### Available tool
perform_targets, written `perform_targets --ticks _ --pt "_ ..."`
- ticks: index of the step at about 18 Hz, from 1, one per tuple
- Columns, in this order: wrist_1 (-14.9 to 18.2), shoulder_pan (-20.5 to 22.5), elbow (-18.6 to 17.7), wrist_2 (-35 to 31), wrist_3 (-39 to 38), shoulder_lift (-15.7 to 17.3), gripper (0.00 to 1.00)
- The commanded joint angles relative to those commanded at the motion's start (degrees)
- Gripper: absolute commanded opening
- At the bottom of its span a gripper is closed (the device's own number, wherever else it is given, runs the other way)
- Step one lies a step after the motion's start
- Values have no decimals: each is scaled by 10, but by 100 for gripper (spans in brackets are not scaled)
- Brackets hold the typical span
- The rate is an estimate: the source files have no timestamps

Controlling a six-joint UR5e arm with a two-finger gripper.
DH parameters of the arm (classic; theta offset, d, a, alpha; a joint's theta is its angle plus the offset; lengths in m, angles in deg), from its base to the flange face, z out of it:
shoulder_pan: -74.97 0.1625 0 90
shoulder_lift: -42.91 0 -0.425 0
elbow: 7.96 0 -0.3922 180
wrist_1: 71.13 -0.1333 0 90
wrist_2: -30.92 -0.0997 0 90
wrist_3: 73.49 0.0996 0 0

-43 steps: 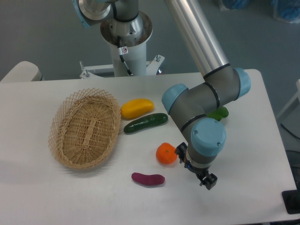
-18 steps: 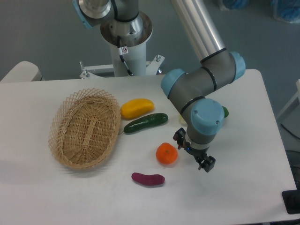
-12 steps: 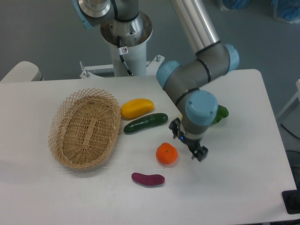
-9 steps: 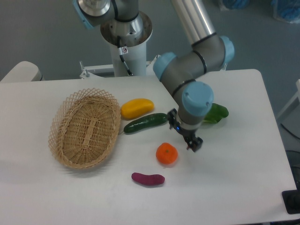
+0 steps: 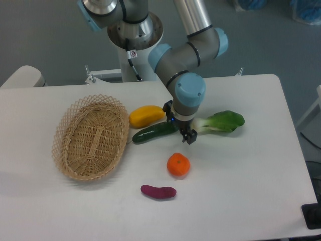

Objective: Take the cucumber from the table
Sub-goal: 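Lower the gripper over the cucumber's end and close on it, then lift the grasped cucumber off the table and carry it toward the orange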

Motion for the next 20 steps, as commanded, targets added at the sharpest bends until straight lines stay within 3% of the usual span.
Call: perform_targets --ticks 3,6,13,20 --pt "-3 -7 -5 -1 -11 4 92" --pt "-6 -18 -11 -1 -24 4 62" --pt "-9 -39 1 -9 -46 -1 7" --pt "2 -28 59 -42 15 4 5"
